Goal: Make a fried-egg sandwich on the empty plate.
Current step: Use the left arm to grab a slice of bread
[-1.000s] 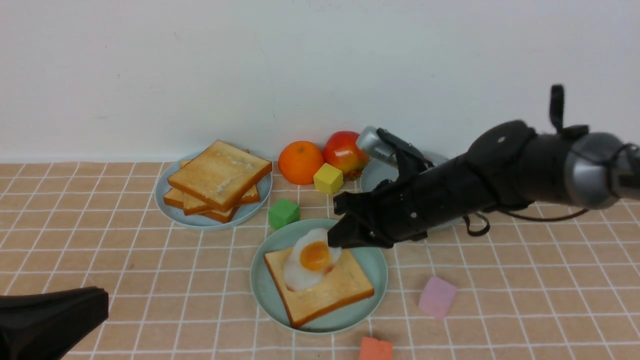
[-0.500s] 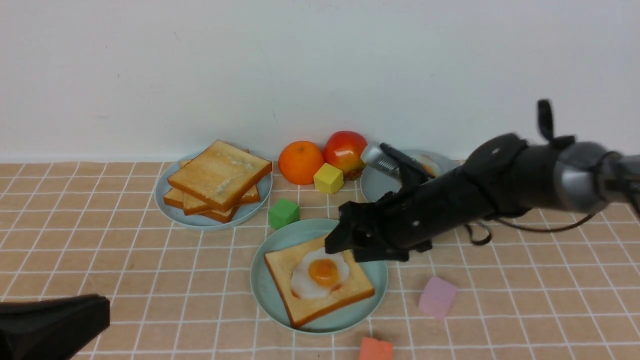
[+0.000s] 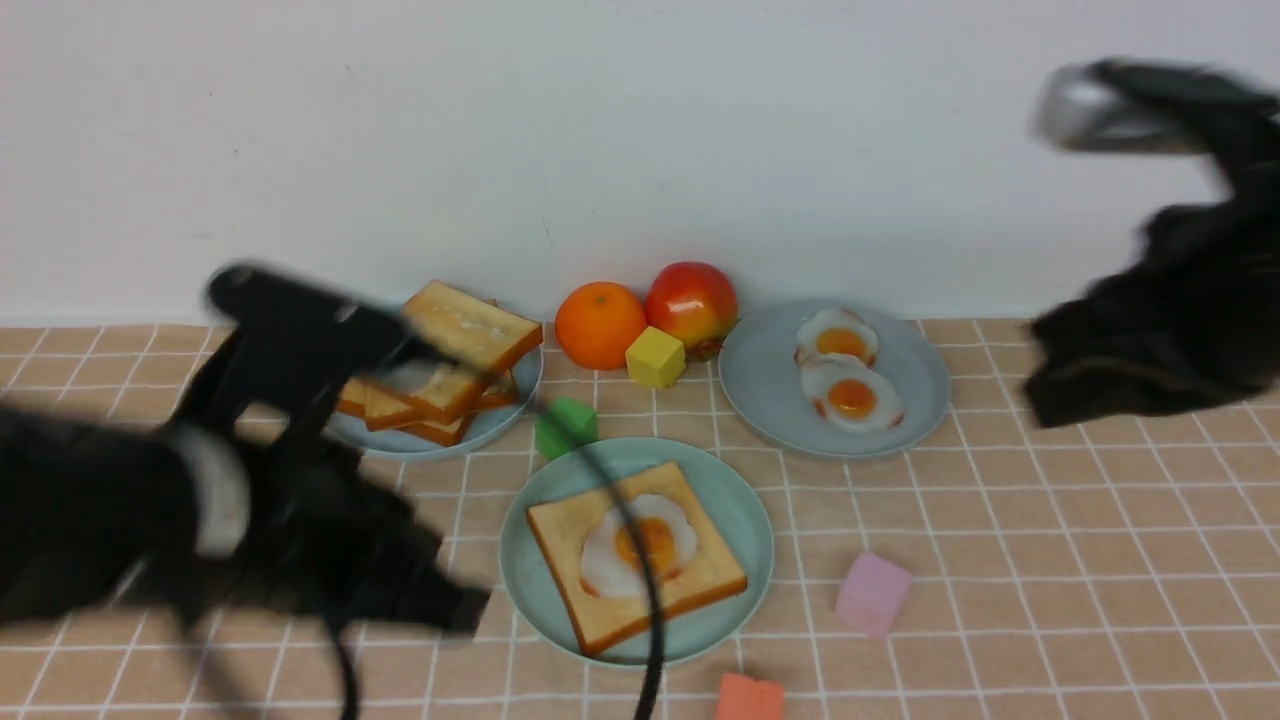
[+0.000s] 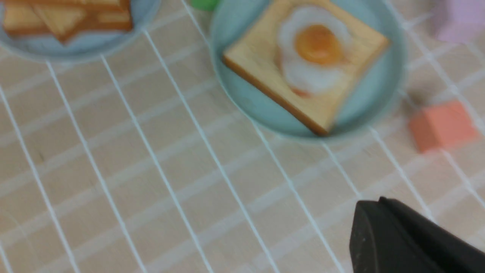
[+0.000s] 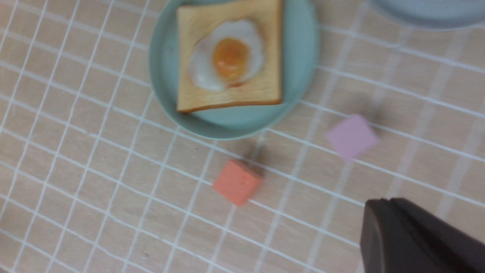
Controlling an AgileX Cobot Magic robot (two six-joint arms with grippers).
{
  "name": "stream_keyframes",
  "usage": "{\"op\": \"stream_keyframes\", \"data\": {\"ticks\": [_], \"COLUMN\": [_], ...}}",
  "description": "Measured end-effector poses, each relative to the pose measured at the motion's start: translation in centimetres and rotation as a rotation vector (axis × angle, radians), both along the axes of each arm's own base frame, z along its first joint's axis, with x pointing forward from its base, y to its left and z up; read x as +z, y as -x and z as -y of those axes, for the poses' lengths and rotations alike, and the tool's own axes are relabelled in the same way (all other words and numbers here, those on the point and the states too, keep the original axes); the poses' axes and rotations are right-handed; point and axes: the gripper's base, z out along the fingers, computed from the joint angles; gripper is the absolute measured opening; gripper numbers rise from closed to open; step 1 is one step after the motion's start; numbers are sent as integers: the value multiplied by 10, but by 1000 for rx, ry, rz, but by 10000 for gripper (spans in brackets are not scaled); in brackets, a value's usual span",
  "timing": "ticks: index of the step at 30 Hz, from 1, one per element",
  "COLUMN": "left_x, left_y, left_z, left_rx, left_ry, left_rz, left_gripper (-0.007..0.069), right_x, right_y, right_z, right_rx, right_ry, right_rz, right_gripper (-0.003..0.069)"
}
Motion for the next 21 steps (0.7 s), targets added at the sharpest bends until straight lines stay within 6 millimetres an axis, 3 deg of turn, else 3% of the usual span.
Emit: {"op": "stream_keyframes", "data": {"ticks": [2,3,5,9,13,17,20,21], "left_x": [4,4,8,2,-18,-41,-63,-67], "left_y": [-45,-48,-88,-148,-186,-215,-238,-239], "left_z": [1,0,-8,-17,-10,-1,2,2], "left_rx": [15,19,43,87,69,31,1,-1], "left_ry": [-26,-20,-20,-17,-84,-184,-287,-294], "left_rz": [-13,-17,-10,-11,-31,-23,-13,-17], "left_gripper": [-13,-13,-13,-13,-10,48,190,200], "right_x": [13,15,19,16,15,15,13,13], "right_y": [34,36,67,110,131,139,141,141], "right_z": [13,14,24,38,45,47,47,47], "right_rx": [-15,-15,-23,-37,-59,-73,-70,-69], "right_ry": [-4,-5,-26,-62,-96,-113,-110,-109], "right_rz": [64,73,124,197,232,233,207,206], "right_gripper": [-3,-3,-3,0,1,1,2,2]}}
